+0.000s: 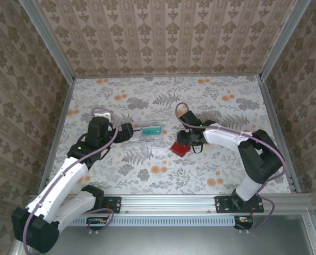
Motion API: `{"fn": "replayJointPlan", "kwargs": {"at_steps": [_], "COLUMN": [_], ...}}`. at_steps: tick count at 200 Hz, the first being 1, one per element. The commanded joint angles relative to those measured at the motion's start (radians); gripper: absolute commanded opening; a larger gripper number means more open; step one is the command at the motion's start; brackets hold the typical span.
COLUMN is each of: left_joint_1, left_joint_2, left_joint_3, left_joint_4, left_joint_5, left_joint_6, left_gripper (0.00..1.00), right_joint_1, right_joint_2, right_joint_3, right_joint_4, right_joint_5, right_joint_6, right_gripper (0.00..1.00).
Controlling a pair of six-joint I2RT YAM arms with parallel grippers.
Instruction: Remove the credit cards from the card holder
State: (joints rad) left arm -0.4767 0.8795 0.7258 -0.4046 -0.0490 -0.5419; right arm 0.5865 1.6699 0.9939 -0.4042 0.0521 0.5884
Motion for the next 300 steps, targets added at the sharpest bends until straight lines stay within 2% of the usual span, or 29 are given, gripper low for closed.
{"fn": "replayJointPlan", "kwargs": {"at_steps": [1, 65, 98, 148, 204, 277, 300], "left_joint_1": [-0.037, -0.047, -0.048, -0.048, -0.048, -0.048, -0.048], "left_joint_2": [0.013, 0.016, 0.017, 0.009, 0.009, 0.006, 0.011], "left_joint_3": [0.046, 0.041, 0.036, 0.041, 0.041, 0.042, 0.047], "left_joint_4": [0.016, 0.023, 0.031, 0.018, 0.017, 0.01, 0.012], "left_joint_5": [-0.041, -0.058, -0.058, -0.062, -0.062, -0.069, -0.066], "left_joint_6": [0.029, 0.043, 0.043, 0.048, 0.047, 0.05, 0.051], "left_gripper": [1.0, 1.0, 1.0, 1.0, 1.0, 1.0, 1.0], "right_joint_1": [0.054, 0.158, 0.16, 0.169, 0.168, 0.157, 0.157], "right_joint_2": [0.03, 0.077, 0.104, 0.126, 0.164, 0.153, 0.13], "right_joint_3": [0.067, 0.097, 0.101, 0.139, 0.183, 0.122, 0.096], "right_joint_4": [-0.128, -0.252, -0.248, -0.236, -0.254, -0.239, -0.236], "right_joint_5": [0.156, 0.32, 0.358, 0.392, 0.396, 0.347, 0.352], "right_joint_6": [-0.02, 0.009, 0.001, -0.042, -0.069, -0.039, -0.035], "right_gripper": [0.52, 0.47, 0.41, 0.41, 0.4, 0.32, 0.2]}}
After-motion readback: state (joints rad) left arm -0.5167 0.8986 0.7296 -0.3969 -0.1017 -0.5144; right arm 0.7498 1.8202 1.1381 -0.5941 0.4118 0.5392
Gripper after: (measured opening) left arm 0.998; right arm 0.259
